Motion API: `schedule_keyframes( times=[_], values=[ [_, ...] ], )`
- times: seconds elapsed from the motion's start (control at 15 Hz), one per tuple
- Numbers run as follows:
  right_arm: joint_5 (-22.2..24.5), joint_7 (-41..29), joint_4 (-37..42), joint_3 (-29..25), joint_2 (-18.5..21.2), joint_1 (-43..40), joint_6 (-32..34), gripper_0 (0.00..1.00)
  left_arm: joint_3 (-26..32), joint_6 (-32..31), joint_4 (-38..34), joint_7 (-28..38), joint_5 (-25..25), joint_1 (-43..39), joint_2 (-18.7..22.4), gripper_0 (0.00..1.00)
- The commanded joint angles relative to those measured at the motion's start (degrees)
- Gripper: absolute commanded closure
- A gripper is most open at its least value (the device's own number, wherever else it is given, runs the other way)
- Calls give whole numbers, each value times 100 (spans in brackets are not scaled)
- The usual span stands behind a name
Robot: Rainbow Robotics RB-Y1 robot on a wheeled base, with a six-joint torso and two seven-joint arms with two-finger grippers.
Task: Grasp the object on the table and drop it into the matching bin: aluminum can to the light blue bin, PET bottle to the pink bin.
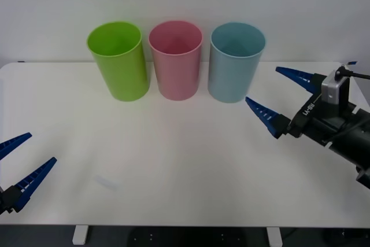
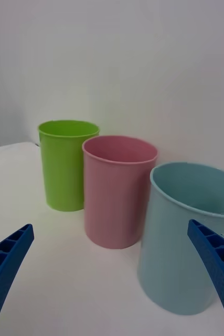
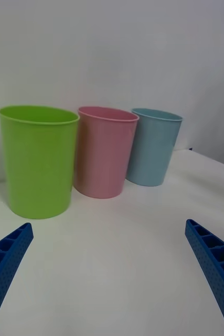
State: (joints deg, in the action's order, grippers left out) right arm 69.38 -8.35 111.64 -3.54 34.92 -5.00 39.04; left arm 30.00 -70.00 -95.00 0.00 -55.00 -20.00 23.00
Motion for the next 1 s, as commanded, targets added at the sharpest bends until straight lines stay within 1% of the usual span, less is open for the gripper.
schedule_keyframes(
  times=[0.07, 0.27, 0.47, 0.67, 0.87, 1.0],
  values=[
    [-91, 114, 15, -446, -3, -300, 780, 0, 0, 0, 0, 0, 0, 0, 0, 0],
    [-91, 149, 15, -938, -143, -572, 1562, 0, 0, 0, 0, 0, 0, 0, 0, 0],
    [-30, 193, 7, -1342, -293, -880, 2116, 0, 0, 0, 0, 0, 0, 0, 0, 0],
    [-12, 211, 15, -1509, -328, -1196, 2248, 0, 0, 0, 0, 0, 0, 0, 0, 0],
    [-3, 228, 15, -1544, -328, -1434, 2318, 0, 0, 0, 0, 0, 0, 0, 0, 0],
    [111, 202, 15, -1553, -328, -1477, 2406, 0, 0, 0, 0, 0, 0, 0, 0, 0]
  ],
)
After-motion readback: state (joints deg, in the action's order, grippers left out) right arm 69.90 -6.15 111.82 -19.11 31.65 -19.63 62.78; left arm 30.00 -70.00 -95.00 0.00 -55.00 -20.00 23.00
